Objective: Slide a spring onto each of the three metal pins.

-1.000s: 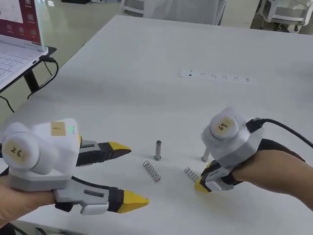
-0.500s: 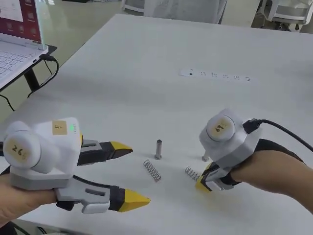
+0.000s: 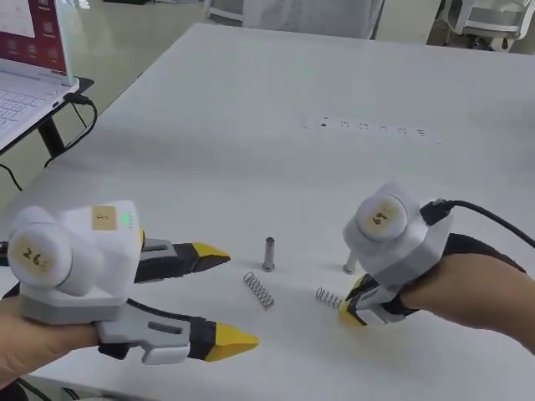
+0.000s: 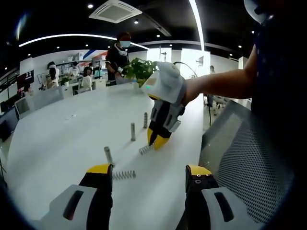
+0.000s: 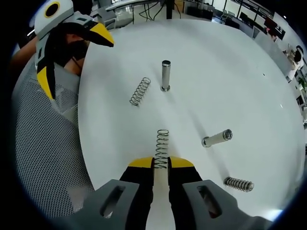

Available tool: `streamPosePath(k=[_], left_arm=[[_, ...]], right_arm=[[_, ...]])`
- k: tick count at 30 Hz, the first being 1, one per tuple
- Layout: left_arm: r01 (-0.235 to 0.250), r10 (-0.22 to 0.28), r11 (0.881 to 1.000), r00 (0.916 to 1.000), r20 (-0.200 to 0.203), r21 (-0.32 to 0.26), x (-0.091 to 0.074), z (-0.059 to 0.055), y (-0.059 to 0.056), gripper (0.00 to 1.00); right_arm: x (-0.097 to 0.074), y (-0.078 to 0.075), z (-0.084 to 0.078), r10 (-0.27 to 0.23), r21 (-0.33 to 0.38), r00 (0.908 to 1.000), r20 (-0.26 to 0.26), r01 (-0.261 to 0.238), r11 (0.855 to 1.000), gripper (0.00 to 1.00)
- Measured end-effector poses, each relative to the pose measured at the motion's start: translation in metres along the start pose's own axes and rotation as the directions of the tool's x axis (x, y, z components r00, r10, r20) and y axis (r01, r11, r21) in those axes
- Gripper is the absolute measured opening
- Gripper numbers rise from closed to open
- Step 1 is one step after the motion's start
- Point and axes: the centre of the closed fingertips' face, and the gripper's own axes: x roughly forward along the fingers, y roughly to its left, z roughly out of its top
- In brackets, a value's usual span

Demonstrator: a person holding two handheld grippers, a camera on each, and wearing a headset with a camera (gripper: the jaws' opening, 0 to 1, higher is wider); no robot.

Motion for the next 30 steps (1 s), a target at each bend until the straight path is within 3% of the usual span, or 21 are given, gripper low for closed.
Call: streamPosePath(k=[17, 24, 30], left_arm=[[0.051, -0.051, 0.997, 0.9987, -0.005, 0.055, 0.01, 0.012, -0.006, 0.5], [0.075, -0.075, 0.994, 0.9972, -0.003, 0.084, 0.012, 0.016, -0.01, 0.44], [0.094, -0.095, 0.991, 0.9955, 0.007, 0.098, 0.014, 0.02, -0.014, 0.37]], right_arm=[[-0.042, 0.038, 0.037, 0.077, -0.124, 0.9945, 0.072, -0.068, 0.99, 0.08], [-0.057, 0.056, 0.053, 0.119, -0.209, 0.9887, 0.092, -0.098, 0.973, 0.08], [-0.063, 0.065, 0.057, 0.141, -0.26, 0.9863, 0.085, -0.115, 0.959, 0.08]])
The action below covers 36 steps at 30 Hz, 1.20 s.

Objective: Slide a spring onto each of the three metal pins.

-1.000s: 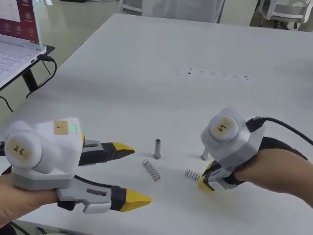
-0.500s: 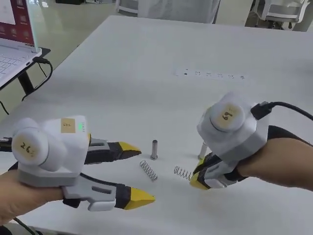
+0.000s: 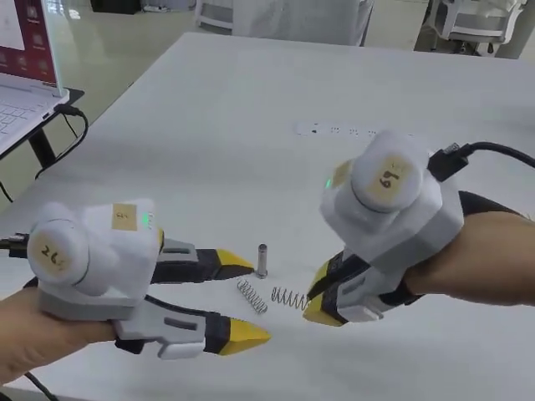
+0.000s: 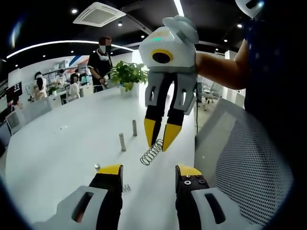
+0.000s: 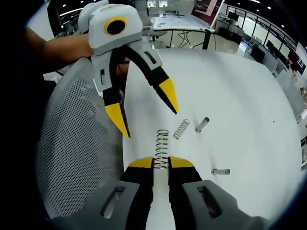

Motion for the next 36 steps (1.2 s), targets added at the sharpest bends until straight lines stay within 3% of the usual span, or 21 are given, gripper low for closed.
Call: streamPosePath(k=[16, 36], left_arm=[[0.053, -0.054, 0.998, 0.9983, 0.019, 0.043, 0.005, 0.007, -0.014, 0.16], [0.068, -0.069, 0.996, 0.9974, 0.019, 0.057, 0.007, 0.011, -0.017, 0.04]], right_arm=[[-0.002, 0.017, 0.013, 0.058, -0.144, 0.9983, 0.0, -0.058, 0.988, 0.08], [-0.004, 0.016, 0.013, 0.066, -0.205, 0.9978, 0.002, -0.064, 0.977, 0.08]])
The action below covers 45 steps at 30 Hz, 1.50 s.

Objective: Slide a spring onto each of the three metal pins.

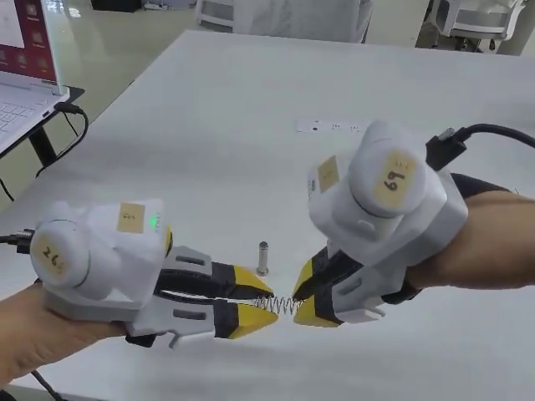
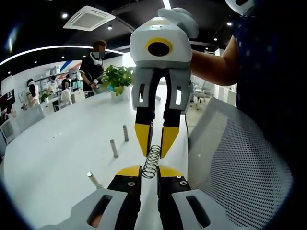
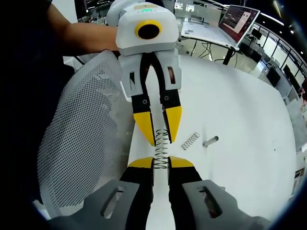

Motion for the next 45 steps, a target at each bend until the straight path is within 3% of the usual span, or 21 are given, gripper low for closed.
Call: streamPosePath(k=[5, 16, 27, 36, 45], left_arm=[[0.017, -0.017, 1.0, 0.9998, 0.006, -0.001, 0.0, 0.002, -0.004, 0.02], [0.031, -0.031, 0.999, 0.9995, 0.003, -0.007, -0.001, 0.002, -0.008, 0.02], [0.043, -0.042, 0.999, 0.9982, 0.044, -0.017, -0.006, 0.012, -0.008, 0.02], [0.041, -0.04, 0.999, 0.9981, 0.047, -0.019, -0.006, 0.009, -0.003, 0.02], [0.033, -0.032, 0.999, 0.9989, 0.034, -0.013, -0.005, 0.006, -0.001, 0.02]], right_arm=[[0.001, -0.004, -0.001, -0.023, -0.019, 0.9997, -0.003, 0.023, 1.0, 0.08], [0.001, -0.002, -0.001, -0.003, 0.003, 0.9999, 0.01, 0.003, 1.0, 0.1], [0.006, -0.003, -0.007, 0.012, 0.032, 0.9997, 0.019, -0.013, 0.999, 0.11], [0.004, -0.003, -0.007, 0.007, 0.033, 0.9996, 0.027, -0.007, 0.999, 0.09], [-0.008, -0.004, 0.004, -0.011, 0.037, 0.999, 0.044, 0.009, 0.999, 0.08]])
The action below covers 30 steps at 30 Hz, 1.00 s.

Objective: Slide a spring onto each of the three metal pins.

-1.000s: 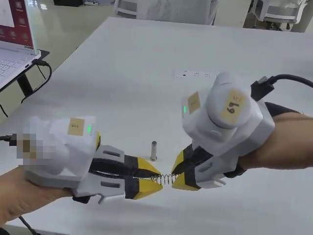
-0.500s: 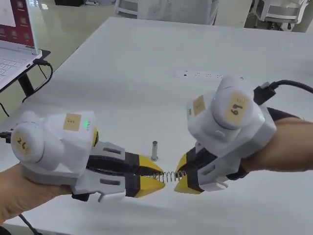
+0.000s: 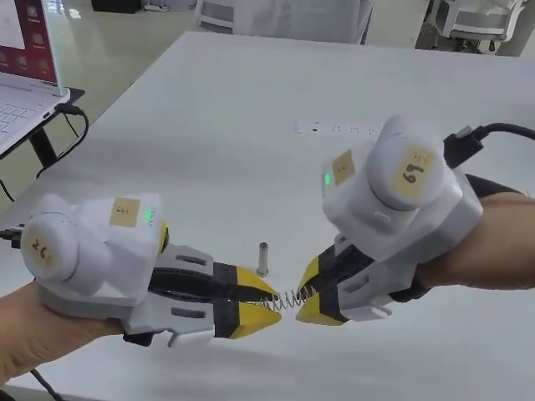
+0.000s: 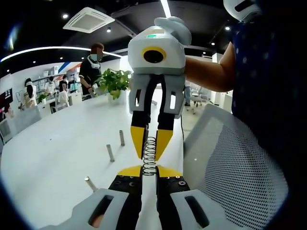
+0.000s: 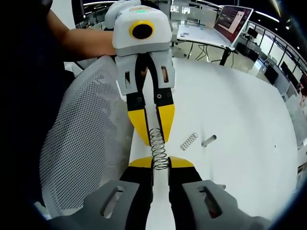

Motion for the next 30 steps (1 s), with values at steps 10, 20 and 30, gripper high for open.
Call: streamPosePath(k=[10, 20, 30], left_arm=[[0.01, -0.01, 1.0, 0.9999, -0.009, 0.002, 0.003, -0.001, -0.005, 0.02], [0.021, -0.021, 1.0, 0.9998, -0.004, -0.001, 0.006, 0.001, -0.008, 0.02], [0.023, -0.023, 1.0, 0.9996, -0.015, -0.002, 0.006, -0.003, -0.008, 0.02]], right_arm=[[-0.007, 0.008, 0.015, 0.015, 0.018, 0.9997, 0.019, -0.016, 1.0, 0.08], [-0.009, 0.012, 0.025, 0.01, -0.002, 0.9999, 0.011, -0.01, 1.0, 0.08], [-0.006, 0.012, 0.025, 0.012, -0.018, 0.9999, -0.008, -0.012, 1.0, 0.08]])
